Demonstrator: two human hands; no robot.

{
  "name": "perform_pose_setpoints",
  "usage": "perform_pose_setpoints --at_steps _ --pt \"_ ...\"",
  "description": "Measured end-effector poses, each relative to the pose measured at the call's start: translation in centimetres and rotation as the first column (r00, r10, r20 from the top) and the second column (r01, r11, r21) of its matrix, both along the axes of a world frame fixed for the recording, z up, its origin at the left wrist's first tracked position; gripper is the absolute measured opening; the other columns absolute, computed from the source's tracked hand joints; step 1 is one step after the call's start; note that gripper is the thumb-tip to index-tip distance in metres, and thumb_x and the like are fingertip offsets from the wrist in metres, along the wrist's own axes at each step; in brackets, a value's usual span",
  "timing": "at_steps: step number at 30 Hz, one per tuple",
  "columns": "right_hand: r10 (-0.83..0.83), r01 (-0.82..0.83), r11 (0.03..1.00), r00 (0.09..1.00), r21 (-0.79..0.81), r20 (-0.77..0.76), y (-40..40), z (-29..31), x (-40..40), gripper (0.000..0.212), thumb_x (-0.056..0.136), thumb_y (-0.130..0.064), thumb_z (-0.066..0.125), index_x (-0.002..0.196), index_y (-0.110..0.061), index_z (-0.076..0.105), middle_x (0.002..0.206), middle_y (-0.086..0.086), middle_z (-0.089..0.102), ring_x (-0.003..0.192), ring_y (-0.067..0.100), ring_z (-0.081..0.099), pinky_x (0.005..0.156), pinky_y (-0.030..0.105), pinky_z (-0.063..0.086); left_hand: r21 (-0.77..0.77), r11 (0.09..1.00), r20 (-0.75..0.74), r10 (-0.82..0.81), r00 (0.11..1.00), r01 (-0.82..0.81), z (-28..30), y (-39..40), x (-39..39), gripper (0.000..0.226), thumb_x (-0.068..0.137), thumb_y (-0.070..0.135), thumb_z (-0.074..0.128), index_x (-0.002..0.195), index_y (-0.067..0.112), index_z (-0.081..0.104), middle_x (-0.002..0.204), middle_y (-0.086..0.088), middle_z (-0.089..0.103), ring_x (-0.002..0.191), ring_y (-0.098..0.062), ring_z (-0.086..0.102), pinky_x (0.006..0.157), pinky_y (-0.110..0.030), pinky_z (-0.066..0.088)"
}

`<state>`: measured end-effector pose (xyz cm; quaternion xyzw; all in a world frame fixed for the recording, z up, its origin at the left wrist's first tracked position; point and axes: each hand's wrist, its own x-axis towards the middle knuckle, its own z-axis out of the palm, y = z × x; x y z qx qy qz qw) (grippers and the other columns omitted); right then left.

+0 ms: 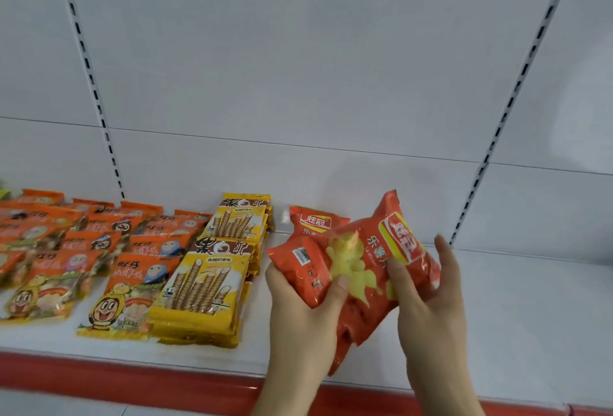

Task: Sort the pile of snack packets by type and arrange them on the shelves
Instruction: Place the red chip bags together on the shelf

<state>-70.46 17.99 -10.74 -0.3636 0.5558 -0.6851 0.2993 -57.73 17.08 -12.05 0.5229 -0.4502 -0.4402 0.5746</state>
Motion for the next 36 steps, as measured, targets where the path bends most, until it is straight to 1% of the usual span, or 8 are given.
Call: perform_pose_setpoints --at_steps 5,8,11,19,25,28,31,36 --pt "-0.129 0.123 0.991 0.982 -0.051 -0.141 -2.6 1.7 -3.4 0.043 0.098 -0.02 0.06 0.124 -0.053 0.051 0.116 -0.012 0.066 0.099 0.009 0.068 0.083 0.038 0.058 -0.097 0.995 0.111 0.029 0.993 -0.018 0.9 1.4 2.0 0.049 0.089 0.038 0.074 0.13 0.038 0.047 0.103 0.027 0.066 0.088 0.019 0.063 0.063 -0.001 0.045" --pt "0.086 -0.065 0.995 0.947 0.079 -0.309 -4.8 1.5 -3.2 0.049 0.098 -0.008 0.056 0.124 -0.05 0.052 0.108 -0.014 0.066 0.079 -0.003 0.066 0.072 0.022 0.055 -0.118 0.987 0.033 0.116 0.993 -0.112 2.2 1.2 4.3 0.03 0.091 0.049 0.069 0.117 0.045 0.053 0.098 0.027 0.072 0.093 0.003 0.07 0.082 -0.021 0.055" --pt "0.276 -0.177 0.957 0.799 0.229 -0.535 -6.7 0.0 -0.6 0.055 0.096 -0.015 0.057 0.141 -0.043 0.045 0.126 -0.002 0.059 0.108 0.013 0.062 0.094 0.031 0.051 -0.074 0.993 0.011 0.089 0.996 -0.088 3.5 0.8 6.0 0.035 0.082 0.058 0.063 0.115 0.052 0.054 0.106 0.017 0.074 0.098 -0.018 0.074 0.089 -0.054 0.058" --pt "0.478 -0.038 0.877 0.187 0.48 -0.858 -9.3 -2.2 1.1 0.081 0.085 -0.073 0.034 0.157 -0.044 0.009 0.159 0.014 0.014 0.14 0.039 0.029 0.111 0.05 0.036 0.038 0.999 -0.048 -0.003 0.999 0.004 2.5 1.1 6.4 0.016 0.098 0.035 0.063 0.108 0.047 0.062 0.096 0.017 0.077 0.089 -0.014 0.077 0.087 -0.051 0.061" --pt "0.557 -0.022 0.83 -0.006 0.557 -0.83 -11.1 -3.5 0.2 0.109 0.076 -0.085 0.049 0.153 -0.045 -0.017 0.164 0.02 -0.015 0.15 0.048 0.007 0.116 0.06 0.026 0.082 0.995 -0.119 -0.038 0.992 0.048 1.7 0.8 5.4 0.019 0.098 0.035 0.064 0.115 0.043 0.06 0.098 0.011 0.078 0.086 -0.016 0.078 0.084 -0.05 0.063" --pt "0.548 -0.046 0.837 0.064 0.546 -0.834 -11.3 -3.7 -0.3 0.121 0.055 -0.105 0.024 0.152 -0.047 -0.019 0.167 0.014 -0.011 0.149 0.051 0.008 0.112 0.065 0.031 0.086 0.993 -0.159 -0.063 0.985 0.077 1.7 0.7 4.9 0.019 0.099 0.034 0.063 0.115 0.043 0.059 0.098 0.01 0.078 0.083 -0.016 0.078 0.08 -0.049 0.064" --pt "0.447 -0.095 0.891 0.344 0.443 -0.825 -8.9 -2.2 -1.0 0.092 0.087 -0.077 0.044 0.156 -0.044 -0.006 0.167 0.009 -0.005 0.15 0.038 0.021 0.115 0.053 0.034 0.057 0.994 -0.168 -0.083 0.982 0.093 1.5 0.5 4.5 0.017 0.1 0.032 0.063 0.113 0.043 0.06 0.096 0.013 0.078 0.084 -0.015 0.078 0.081 -0.049 0.064" --pt "0.219 -0.154 0.972 0.859 0.176 -0.462 -2.6 0.9 -1.1 0.035 0.098 -0.048 0.048 0.123 -0.031 0.066 0.121 -0.012 0.068 0.099 0.001 0.065 0.085 0.024 0.051 0.001 0.997 -0.138 -0.076 0.988 0.077 1.1 -0.4 3.5 0.025 0.098 0.039 0.066 0.12 0.049 0.06 0.113 0.013 0.075 0.102 -0.016 0.075 0.087 -0.051 0.061"
